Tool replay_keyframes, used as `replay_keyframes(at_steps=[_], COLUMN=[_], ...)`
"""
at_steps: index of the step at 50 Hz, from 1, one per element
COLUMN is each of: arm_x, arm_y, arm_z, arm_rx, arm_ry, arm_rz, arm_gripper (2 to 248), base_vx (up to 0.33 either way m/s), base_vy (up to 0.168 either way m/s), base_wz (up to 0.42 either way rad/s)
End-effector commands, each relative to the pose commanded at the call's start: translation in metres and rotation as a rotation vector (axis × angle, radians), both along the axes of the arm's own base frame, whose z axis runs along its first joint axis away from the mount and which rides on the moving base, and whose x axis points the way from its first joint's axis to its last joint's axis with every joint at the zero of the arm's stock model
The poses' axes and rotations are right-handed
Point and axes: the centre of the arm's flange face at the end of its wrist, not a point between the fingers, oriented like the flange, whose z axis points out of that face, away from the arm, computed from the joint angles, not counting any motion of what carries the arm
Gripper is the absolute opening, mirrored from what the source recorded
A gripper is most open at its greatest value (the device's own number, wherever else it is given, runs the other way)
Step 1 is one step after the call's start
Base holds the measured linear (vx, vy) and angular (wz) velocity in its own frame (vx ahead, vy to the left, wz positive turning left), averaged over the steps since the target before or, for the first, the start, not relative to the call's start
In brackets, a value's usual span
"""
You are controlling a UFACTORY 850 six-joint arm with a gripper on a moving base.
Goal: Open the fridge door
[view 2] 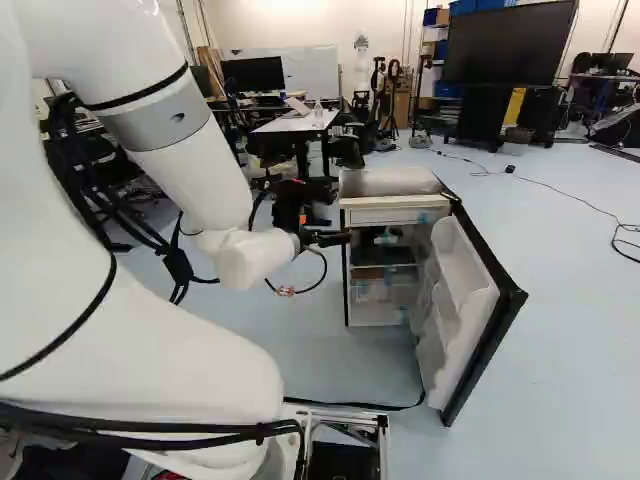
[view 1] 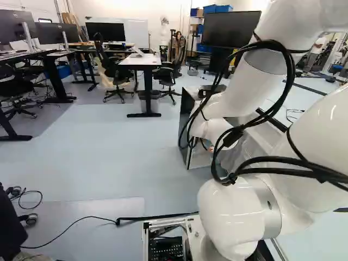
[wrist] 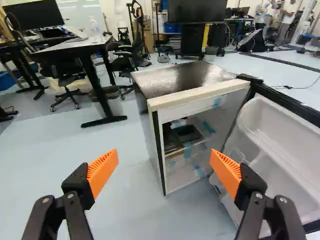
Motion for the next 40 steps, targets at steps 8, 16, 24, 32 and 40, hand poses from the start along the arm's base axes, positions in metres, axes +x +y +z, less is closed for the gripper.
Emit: replay_keyframes(at_steps=[8,16,24,32,40], arm_x=[-0.006,-0.011,-0.015,-0.019,-0.022], arm_y=[0.007,0.013,0.018,0.022,0.025], arm_z=[-0.001,-0.002,-0.004,-0.004,-0.005], arm_rx=[-0.009,-0.017,-0.023,-0.029,-0.033], arm_ry=[0.001,0.003,0.004,0.005,0.006], arm_rz=[0.057,0.108,0.15,0.183,0.209], arm_gripper=[247,247,247,247,247], base_vx=[0.0,0.0,0.0,0.0,0.0], base_vy=[0.0,0.0,0.0,0.0,0.0], base_wz=[0.0,0.0,0.0,0.0,0.0])
